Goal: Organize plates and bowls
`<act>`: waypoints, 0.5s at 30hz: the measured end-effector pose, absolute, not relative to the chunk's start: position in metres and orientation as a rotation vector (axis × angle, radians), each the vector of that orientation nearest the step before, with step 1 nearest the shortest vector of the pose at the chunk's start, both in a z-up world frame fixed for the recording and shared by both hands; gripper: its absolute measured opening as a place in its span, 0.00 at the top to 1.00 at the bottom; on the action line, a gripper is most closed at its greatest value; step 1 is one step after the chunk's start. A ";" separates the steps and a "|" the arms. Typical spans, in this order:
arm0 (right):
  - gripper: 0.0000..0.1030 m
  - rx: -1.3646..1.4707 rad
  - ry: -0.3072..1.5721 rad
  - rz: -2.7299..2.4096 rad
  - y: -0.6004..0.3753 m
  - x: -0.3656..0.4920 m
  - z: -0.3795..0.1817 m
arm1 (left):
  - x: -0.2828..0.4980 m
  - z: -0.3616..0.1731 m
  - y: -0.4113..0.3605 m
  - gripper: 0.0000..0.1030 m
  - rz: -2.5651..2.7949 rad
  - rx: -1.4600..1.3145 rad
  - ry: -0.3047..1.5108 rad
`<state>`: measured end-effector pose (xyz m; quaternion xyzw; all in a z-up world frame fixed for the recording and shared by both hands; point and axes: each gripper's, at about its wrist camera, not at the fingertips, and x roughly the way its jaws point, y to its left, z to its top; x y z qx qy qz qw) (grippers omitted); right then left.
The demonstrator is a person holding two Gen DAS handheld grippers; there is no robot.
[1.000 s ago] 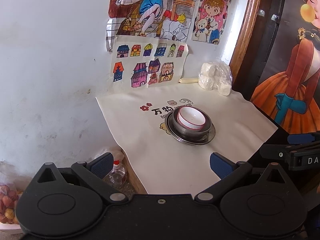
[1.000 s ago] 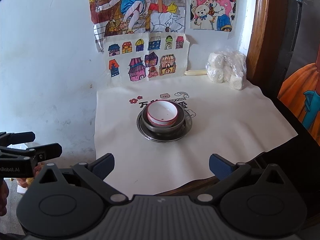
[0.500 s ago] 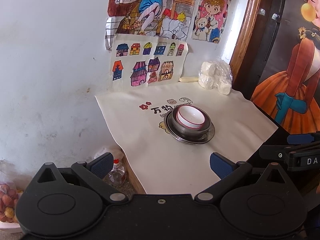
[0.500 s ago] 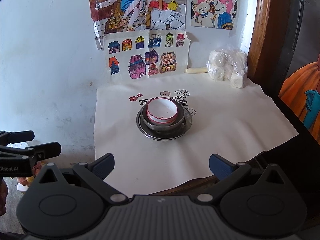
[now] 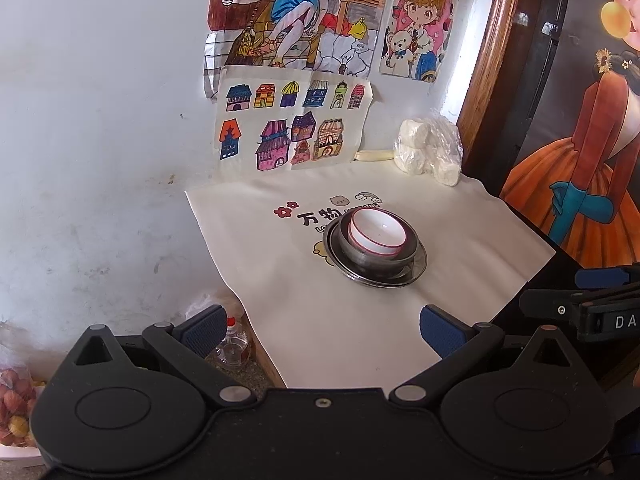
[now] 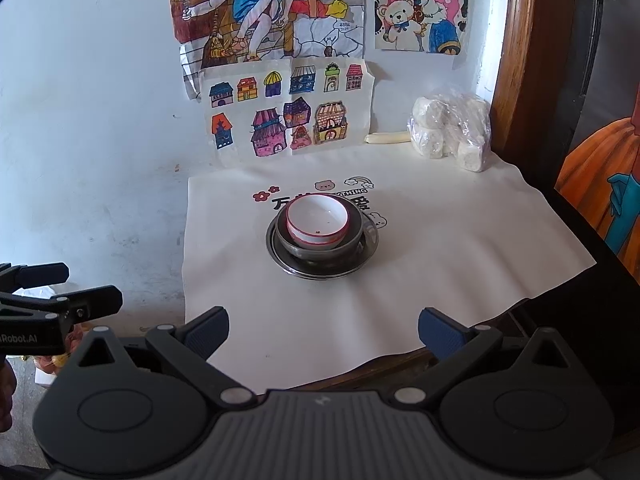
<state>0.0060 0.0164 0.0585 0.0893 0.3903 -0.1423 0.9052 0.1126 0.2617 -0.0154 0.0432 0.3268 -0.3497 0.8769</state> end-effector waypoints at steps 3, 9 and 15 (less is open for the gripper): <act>0.00 0.183 0.805 -0.297 0.017 0.006 0.058 | 0.113 -0.015 0.260 0.01 -0.733 0.087 0.683; 0.00 0.186 0.806 -0.301 0.014 0.006 0.057 | 0.113 -0.016 0.259 0.01 -0.733 0.089 0.685; 0.00 0.188 0.808 -0.299 0.013 0.006 0.057 | 0.114 -0.017 0.258 0.01 -0.730 0.088 0.694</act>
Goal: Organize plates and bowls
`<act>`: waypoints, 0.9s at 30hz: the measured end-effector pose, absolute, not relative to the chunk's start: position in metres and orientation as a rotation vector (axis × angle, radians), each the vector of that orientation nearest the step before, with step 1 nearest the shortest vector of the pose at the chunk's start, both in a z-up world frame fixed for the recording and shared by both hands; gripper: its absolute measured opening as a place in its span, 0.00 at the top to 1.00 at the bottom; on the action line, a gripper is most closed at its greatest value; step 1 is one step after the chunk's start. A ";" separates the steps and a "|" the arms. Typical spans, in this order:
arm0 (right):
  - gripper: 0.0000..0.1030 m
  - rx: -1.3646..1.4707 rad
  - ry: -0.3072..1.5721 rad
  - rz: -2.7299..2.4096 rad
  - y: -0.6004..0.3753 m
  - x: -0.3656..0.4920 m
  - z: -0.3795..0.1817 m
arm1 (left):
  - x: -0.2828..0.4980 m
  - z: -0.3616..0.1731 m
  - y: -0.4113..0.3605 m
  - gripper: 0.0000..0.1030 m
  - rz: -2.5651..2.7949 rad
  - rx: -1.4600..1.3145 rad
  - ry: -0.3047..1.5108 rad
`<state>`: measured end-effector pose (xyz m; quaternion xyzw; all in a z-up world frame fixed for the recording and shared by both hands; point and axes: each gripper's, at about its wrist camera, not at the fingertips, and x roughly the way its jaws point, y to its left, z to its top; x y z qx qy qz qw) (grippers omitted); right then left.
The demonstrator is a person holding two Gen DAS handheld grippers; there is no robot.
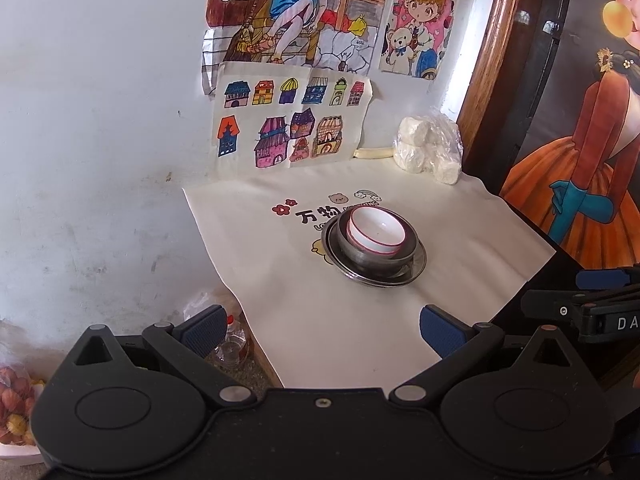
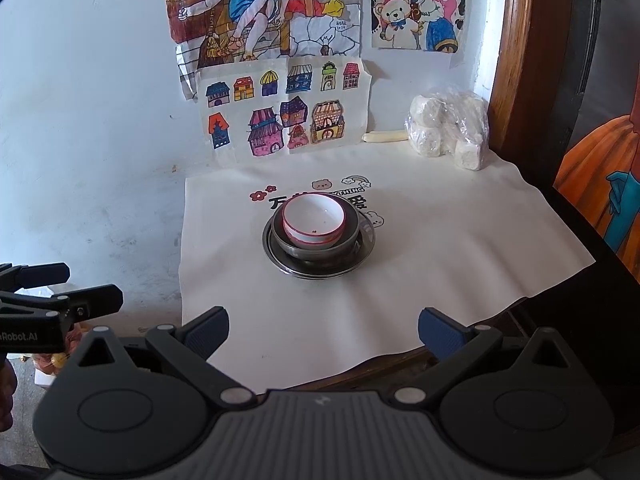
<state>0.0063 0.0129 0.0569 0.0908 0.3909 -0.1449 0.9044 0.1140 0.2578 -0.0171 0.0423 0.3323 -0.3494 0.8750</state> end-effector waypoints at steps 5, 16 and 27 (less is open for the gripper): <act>0.00 0.188 0.809 -0.300 0.013 0.007 0.057 | 0.116 -0.019 0.256 0.01 -0.727 0.090 0.702; 0.00 0.194 0.815 -0.307 0.010 0.007 0.054 | 0.118 -0.020 0.253 0.01 -0.735 0.094 0.705; 0.00 0.195 0.816 -0.306 0.010 0.007 0.054 | 0.118 -0.020 0.253 0.01 -0.735 0.093 0.705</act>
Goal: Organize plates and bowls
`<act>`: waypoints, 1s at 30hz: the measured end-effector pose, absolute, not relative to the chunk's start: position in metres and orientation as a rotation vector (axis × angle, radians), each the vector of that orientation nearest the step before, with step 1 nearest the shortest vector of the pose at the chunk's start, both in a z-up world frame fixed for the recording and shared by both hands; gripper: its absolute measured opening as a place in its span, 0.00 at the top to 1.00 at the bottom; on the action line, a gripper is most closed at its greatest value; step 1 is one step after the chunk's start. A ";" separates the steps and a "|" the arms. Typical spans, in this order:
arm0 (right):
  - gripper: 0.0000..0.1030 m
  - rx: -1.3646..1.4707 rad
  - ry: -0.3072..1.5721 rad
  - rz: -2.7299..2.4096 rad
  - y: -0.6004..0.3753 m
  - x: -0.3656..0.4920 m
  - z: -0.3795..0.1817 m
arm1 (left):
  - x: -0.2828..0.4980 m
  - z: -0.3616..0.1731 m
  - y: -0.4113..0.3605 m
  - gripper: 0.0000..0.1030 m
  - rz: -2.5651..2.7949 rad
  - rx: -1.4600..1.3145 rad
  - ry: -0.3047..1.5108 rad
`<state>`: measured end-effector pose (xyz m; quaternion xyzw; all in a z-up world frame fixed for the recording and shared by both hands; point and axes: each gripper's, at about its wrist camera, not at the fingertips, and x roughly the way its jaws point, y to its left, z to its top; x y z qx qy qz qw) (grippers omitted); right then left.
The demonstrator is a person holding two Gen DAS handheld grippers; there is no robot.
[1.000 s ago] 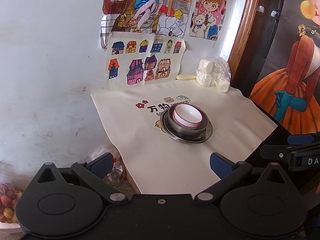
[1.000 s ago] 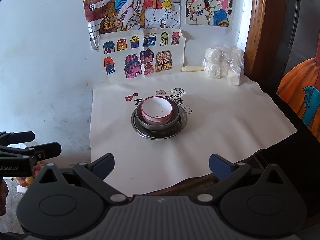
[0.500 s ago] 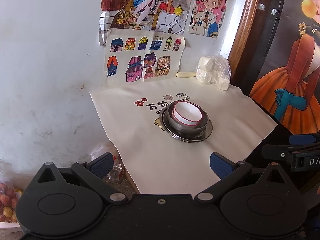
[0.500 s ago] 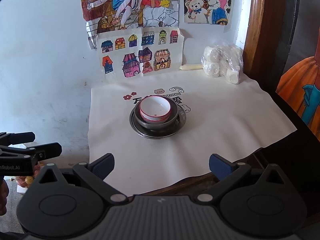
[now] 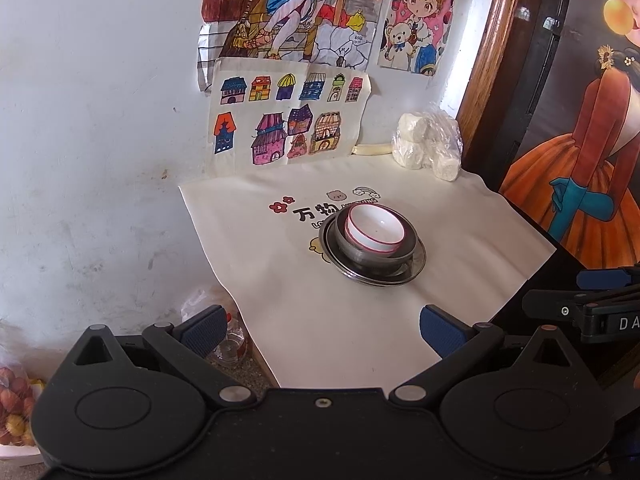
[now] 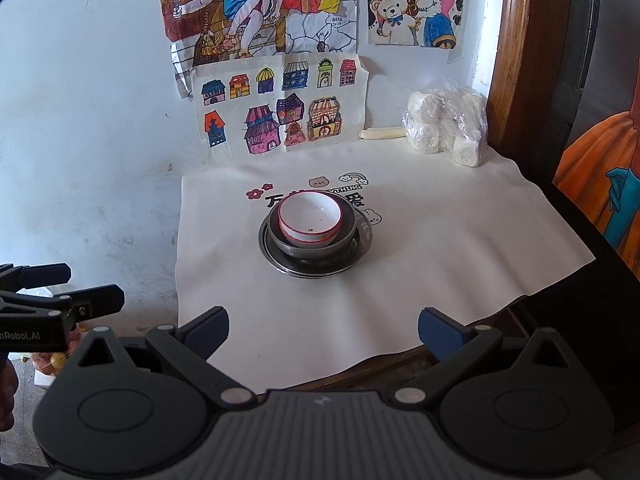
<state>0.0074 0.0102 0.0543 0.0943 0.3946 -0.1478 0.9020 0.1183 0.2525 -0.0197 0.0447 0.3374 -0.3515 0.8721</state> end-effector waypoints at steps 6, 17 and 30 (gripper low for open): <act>0.00 0.198 0.814 -0.287 0.010 0.009 0.055 | 0.120 -0.018 0.255 0.01 -0.730 0.052 0.692; 0.00 0.199 0.812 -0.283 0.009 0.009 0.055 | 0.120 -0.019 0.254 0.01 -0.733 0.060 0.704; 0.00 0.203 0.814 -0.283 0.007 0.010 0.055 | 0.124 -0.021 0.251 0.01 -0.749 0.067 0.716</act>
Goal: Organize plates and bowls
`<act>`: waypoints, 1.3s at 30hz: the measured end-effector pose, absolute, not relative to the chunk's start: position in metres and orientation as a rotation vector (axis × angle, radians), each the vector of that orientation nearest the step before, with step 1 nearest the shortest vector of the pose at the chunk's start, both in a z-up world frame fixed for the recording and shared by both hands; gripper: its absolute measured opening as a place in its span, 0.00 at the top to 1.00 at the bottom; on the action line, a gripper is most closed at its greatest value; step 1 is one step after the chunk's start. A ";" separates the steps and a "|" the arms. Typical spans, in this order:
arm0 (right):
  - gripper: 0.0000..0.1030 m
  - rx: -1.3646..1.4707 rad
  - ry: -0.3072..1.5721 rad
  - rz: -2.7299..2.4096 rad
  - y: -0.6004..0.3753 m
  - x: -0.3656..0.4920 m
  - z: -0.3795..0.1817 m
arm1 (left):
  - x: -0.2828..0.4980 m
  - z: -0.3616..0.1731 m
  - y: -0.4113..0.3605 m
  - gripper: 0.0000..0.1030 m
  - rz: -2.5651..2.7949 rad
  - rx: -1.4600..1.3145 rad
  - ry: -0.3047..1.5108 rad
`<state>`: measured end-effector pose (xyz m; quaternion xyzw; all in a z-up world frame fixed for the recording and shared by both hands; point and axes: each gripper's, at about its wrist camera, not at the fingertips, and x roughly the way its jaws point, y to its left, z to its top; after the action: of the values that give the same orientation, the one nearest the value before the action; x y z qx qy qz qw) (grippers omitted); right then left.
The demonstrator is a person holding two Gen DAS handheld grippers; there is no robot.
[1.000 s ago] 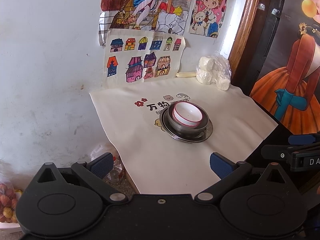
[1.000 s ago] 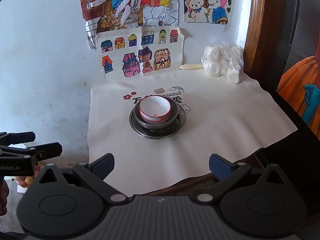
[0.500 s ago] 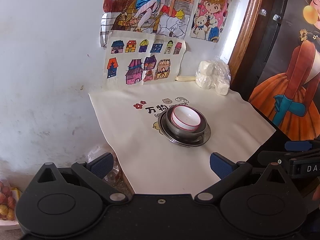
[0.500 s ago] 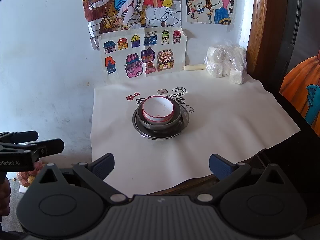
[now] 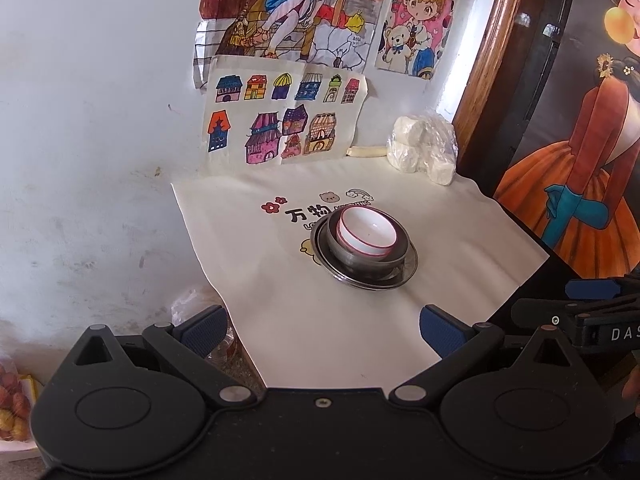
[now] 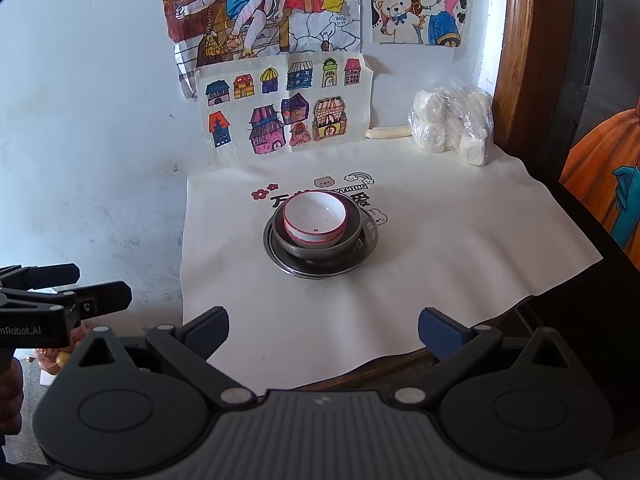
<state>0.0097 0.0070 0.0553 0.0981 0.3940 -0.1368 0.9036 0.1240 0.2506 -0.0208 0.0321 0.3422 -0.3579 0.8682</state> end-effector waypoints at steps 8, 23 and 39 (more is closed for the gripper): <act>0.00 0.210 0.820 -0.285 0.005 0.012 0.053 | 0.128 -0.023 0.247 0.02 -0.752 0.073 0.727; 0.00 0.228 0.847 -0.287 0.001 0.021 0.049 | 0.137 -0.029 0.240 0.02 -0.753 0.084 0.763; 0.00 0.261 0.885 -0.281 -0.019 0.039 0.037 | 0.154 -0.036 0.217 0.02 -0.773 0.089 0.794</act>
<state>0.0389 -0.0195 0.0372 0.1256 0.4256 -0.1352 0.8859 0.1535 0.2173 -0.0359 0.0422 0.3767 -0.3671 0.8495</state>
